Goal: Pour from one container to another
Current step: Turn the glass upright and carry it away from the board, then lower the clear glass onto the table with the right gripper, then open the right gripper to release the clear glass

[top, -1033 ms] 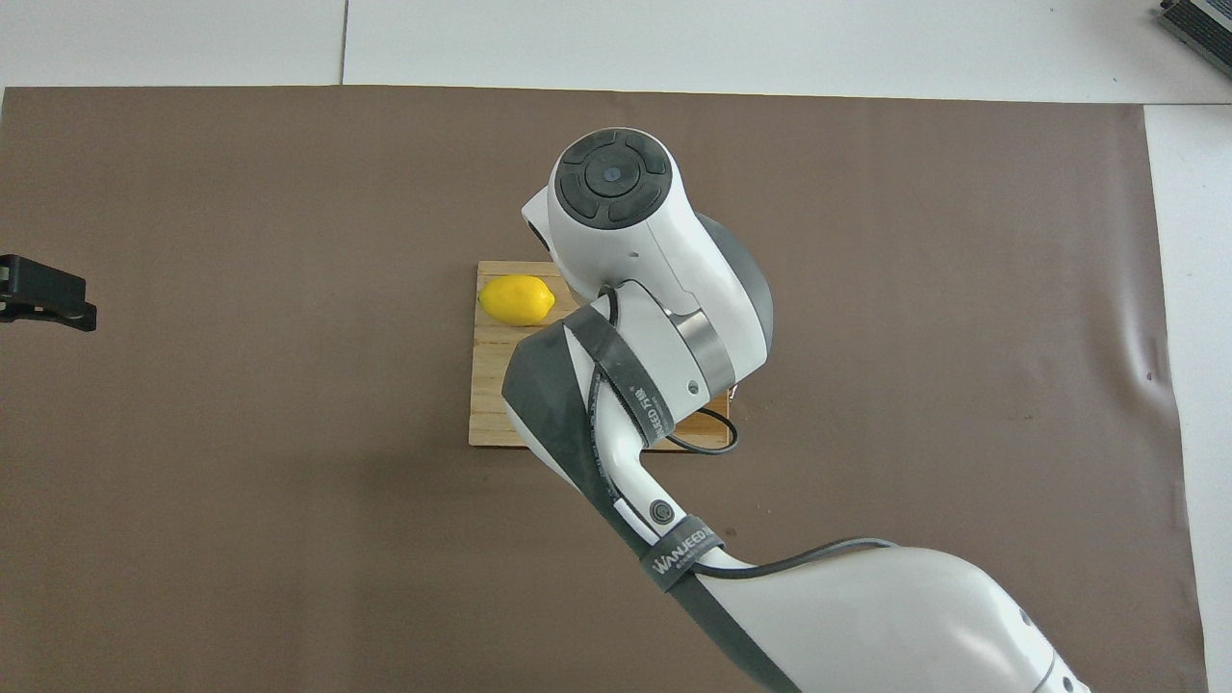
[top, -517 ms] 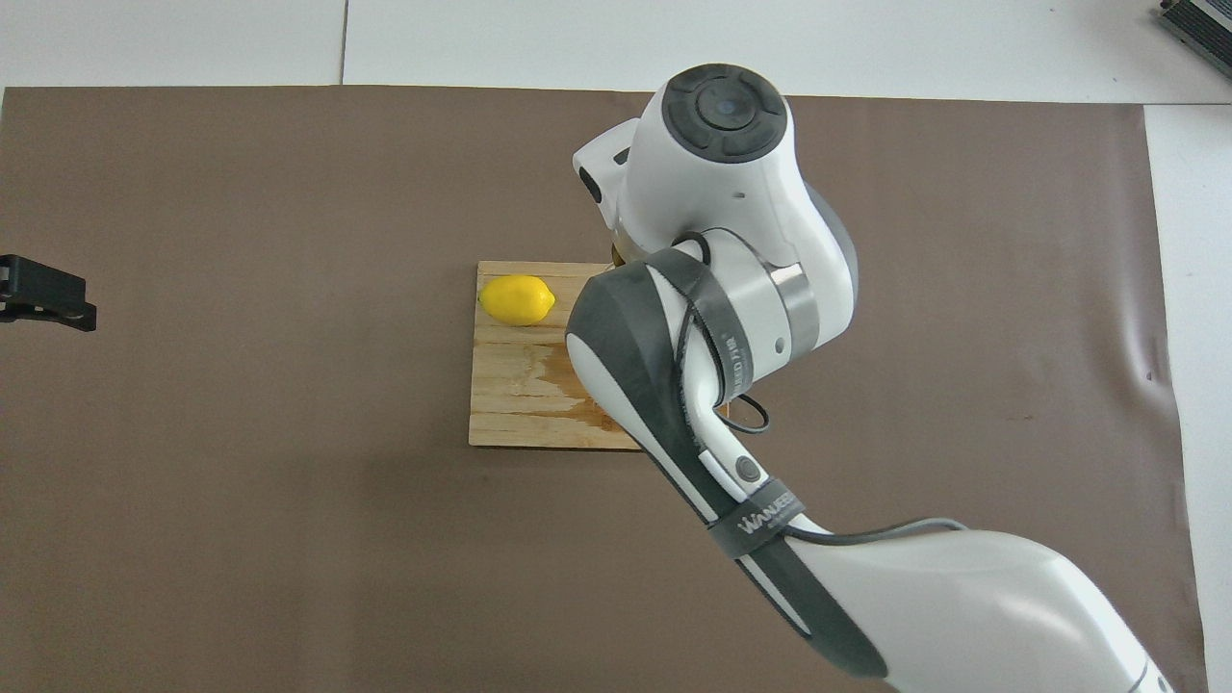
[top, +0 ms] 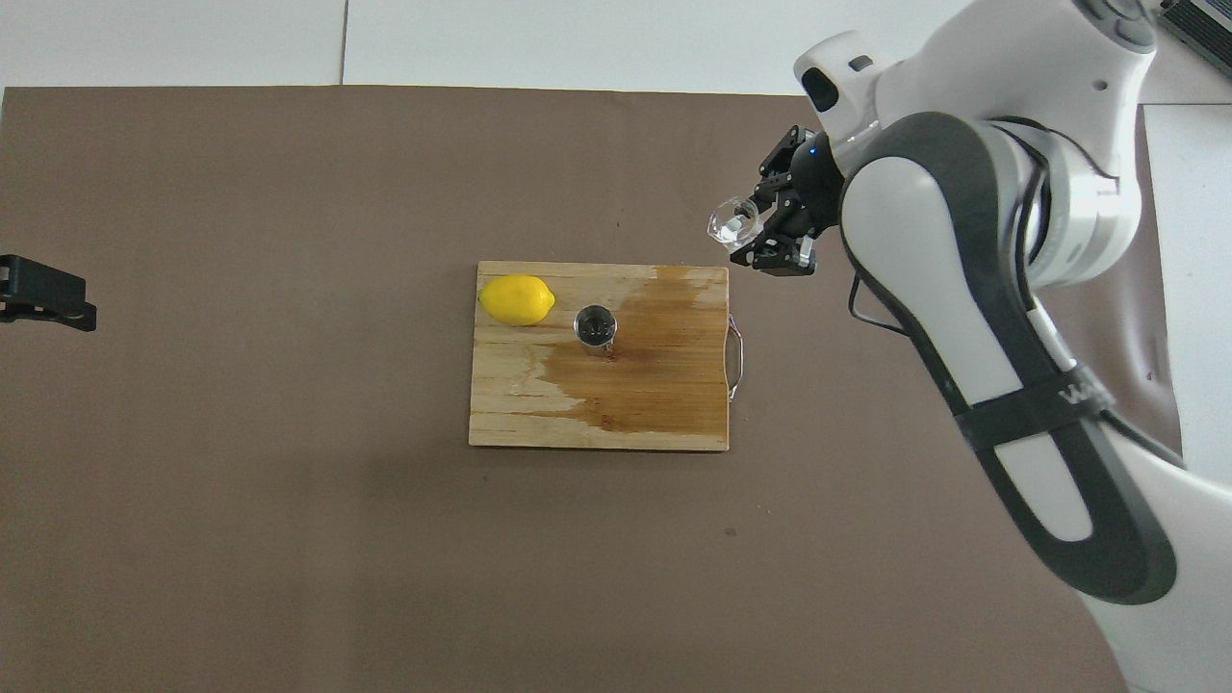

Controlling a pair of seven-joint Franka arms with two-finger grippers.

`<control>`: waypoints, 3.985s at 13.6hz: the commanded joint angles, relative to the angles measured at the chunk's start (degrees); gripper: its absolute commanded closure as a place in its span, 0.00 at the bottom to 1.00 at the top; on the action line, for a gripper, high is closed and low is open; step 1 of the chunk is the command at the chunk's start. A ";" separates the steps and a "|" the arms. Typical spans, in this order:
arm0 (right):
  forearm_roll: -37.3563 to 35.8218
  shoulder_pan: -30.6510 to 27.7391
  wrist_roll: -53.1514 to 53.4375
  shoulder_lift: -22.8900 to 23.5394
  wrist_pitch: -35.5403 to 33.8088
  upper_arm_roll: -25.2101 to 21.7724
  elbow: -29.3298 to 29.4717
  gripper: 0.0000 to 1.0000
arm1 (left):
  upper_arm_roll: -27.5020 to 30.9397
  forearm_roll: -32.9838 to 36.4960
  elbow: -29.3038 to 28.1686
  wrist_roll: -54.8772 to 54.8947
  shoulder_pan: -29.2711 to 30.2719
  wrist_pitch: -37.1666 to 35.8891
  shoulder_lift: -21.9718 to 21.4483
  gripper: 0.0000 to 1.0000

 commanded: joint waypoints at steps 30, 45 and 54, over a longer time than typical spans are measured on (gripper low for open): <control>20.65 -33.15 -67.70 0.48 4.66 0.57 -31.57 0.61 | -0.27 -0.08 -1.39 -0.15 0.52 -0.07 -1.37 0.00; 20.74 -31.40 -59.90 -3.19 4.84 0.49 -31.39 0.00 | -0.27 0.01 -1.39 -0.07 0.52 -0.07 -1.37 0.00; 8.36 -19.62 -17.92 -13.30 9.05 0.13 -29.54 0.00 | -0.27 0.01 -1.39 -0.07 0.52 -0.07 -1.37 0.00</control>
